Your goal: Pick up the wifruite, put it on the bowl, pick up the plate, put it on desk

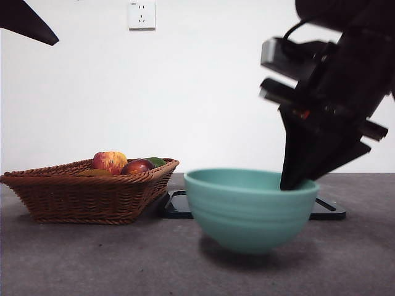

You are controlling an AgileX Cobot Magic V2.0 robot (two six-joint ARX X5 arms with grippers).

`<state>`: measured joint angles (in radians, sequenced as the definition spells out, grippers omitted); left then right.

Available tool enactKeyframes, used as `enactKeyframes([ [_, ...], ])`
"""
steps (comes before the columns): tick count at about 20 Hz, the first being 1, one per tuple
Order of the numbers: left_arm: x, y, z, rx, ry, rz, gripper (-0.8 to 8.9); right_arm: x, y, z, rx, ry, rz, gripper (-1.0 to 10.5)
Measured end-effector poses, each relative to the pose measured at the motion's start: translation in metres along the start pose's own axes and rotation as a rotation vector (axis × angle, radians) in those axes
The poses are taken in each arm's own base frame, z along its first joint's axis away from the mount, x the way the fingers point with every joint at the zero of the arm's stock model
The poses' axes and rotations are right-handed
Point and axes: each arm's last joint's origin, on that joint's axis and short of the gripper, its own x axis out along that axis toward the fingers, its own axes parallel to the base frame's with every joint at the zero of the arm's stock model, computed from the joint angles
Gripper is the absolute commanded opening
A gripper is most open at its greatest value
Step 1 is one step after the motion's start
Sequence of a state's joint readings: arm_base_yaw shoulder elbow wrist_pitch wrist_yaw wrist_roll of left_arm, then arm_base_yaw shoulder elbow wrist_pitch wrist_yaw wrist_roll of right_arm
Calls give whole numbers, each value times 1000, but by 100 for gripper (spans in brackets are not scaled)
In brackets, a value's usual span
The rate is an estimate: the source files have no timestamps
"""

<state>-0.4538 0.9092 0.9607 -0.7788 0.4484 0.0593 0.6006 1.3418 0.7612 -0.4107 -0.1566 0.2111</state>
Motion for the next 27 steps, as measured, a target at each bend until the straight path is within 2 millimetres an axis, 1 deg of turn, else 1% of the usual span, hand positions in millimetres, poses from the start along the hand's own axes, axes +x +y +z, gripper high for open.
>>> enactKeyframes([
  [2,0,0,0,0,0,0,371,6,-1,-1,7,25,-6,8],
  [5,0,0,0,-2,4,0,371,7,-1,-1,8,25,-6,19],
  [8,0,0,-1,-5,11,-1,371,7,-1,-1,7,25,-6,226],
  [9,0,0,-1,-6,12,-1,371,7,-1,-1,9,25,-6,254],
  [12,0,0,-1,-6,13,-1,371,7,-1,-1,10,23,-6,258],
  [14,0,0,-1,-6,13,-1,371,2,0,0,7,5,-2,258],
  [17,0,0,-1,-6,13,-1,371,-20,4,1,-5,-69,14,258],
  [21,0,0,-1,-6,13,-1,371,-60,9,-4,-12,-113,24,258],
  [23,0,0,-1,-6,13,-1,371,-82,12,-7,-21,-165,43,258],
  [25,0,0,-1,-6,13,-1,371,-102,15,-13,-34,-208,90,258],
  [27,0,0,-1,-6,13,-1,371,-116,16,-22,-42,-221,128,258],
])
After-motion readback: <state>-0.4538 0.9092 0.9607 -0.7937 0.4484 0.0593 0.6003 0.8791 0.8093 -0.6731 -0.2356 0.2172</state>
